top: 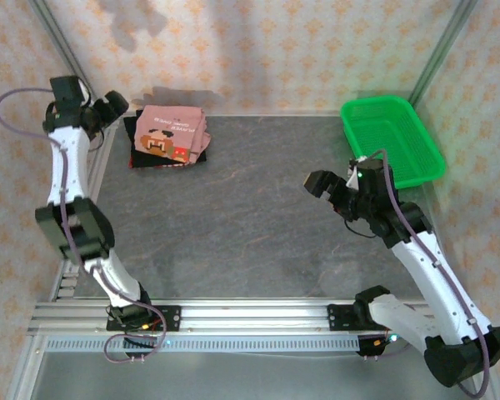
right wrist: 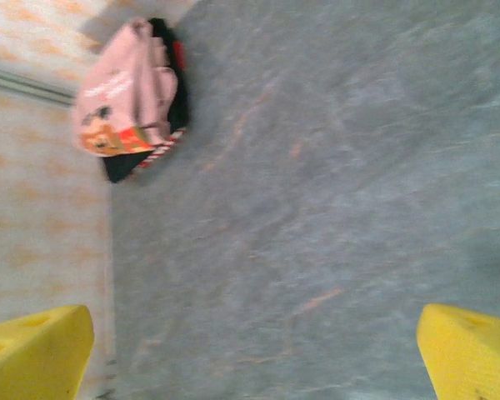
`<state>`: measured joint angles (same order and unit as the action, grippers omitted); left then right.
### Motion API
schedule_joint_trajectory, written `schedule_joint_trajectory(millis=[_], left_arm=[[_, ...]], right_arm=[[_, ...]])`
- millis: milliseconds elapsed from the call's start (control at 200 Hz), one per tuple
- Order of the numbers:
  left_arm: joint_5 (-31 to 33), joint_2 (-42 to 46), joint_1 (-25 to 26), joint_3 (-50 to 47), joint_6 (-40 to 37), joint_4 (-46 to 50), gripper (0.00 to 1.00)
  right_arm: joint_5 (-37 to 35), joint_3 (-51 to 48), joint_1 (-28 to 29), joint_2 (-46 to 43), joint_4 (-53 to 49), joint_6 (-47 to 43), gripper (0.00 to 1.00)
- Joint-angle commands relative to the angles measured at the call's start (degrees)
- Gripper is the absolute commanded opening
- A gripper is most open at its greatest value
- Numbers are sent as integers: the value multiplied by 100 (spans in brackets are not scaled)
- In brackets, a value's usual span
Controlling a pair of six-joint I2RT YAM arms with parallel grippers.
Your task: Fold and stack the t-shirts
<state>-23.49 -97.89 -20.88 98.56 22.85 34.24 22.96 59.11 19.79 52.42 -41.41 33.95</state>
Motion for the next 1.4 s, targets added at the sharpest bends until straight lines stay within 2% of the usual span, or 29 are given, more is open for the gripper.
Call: schedule_joint_trajectory(millis=[0,110,245,370,440,525,656,776,871,946,971,1026,1066,1101,1141,1186,1221,1391], left_arm=[[-138,1238,-3,-1666,-125,-832,99],[243,2620,17,-3266,-276,-1093,100],[927,3602,123,-4899,-188,-1423,100],[1372,3882,322,-5938,-66,-2234,100],[1876,3842,656,-6221,-220,-2831,100],[2456,3705,1137,-6701,-530,-3898,100],[3321,3326,1614,-7713,-920,-5929,100],[3168,2576,1629,-7763,-1063,-6756,100],[3054,2138,1683,-7581,-1427,-7126,100],[2667,1760,1738,-7450,-1687,-7211,100],[2544,1768,1786,-7325,-1799,-7004,100],[2350,1595,1921,-7355,-2058,-7259,100],[2484,1306,2049,-7453,-2141,-7749,100],[2480,1156,2107,-7572,-2233,-8102,100],[2514,1273,2130,-7448,-2207,-7623,100],[2520,1186,2132,-7533,-2229,-7969,100],[2529,1254,2131,-7450,-2211,-7672,100],[2631,1214,2196,-7443,-2278,-7744,100]], right_arm=[[-1670,-52,-63,-286,-874,-878,99],[-2817,-712,-258,-676,-382,-1318,99],[-3882,-1933,-466,-1088,1176,-1757,99],[-4105,-3071,-590,-1096,3019,-2388,100],[-4380,-3520,-622,-878,3907,-2641,99],[-4462,-3709,-787,-470,4520,-2799,100],[-3774,-4289,-1046,30,6282,-3132,100],[-3475,-4622,-1508,1020,7873,-2929,100],[-3167,-4422,-1763,1913,8706,-2937,100],[-2915,-3997,-1807,2292,8439,-3388,100],[-2792,-3991,-1918,2519,8734,-3372,100],[-2455,-4021,-2189,3103,9359,-3169,100],[-2196,-4039,-2190,3418,9603,-3295,99],[-2239,-3993,-2183,3702,9933,-3274,99],[-2236,-3934,-2175,3623,9632,-3310,99],[-2282,-3798,-2171,3447,9107,-3295,100],[-2306,-3781,-2145,3559,9276,-3354,99],[-2519,-3849,-2019,3554,9417,-3420,99]])
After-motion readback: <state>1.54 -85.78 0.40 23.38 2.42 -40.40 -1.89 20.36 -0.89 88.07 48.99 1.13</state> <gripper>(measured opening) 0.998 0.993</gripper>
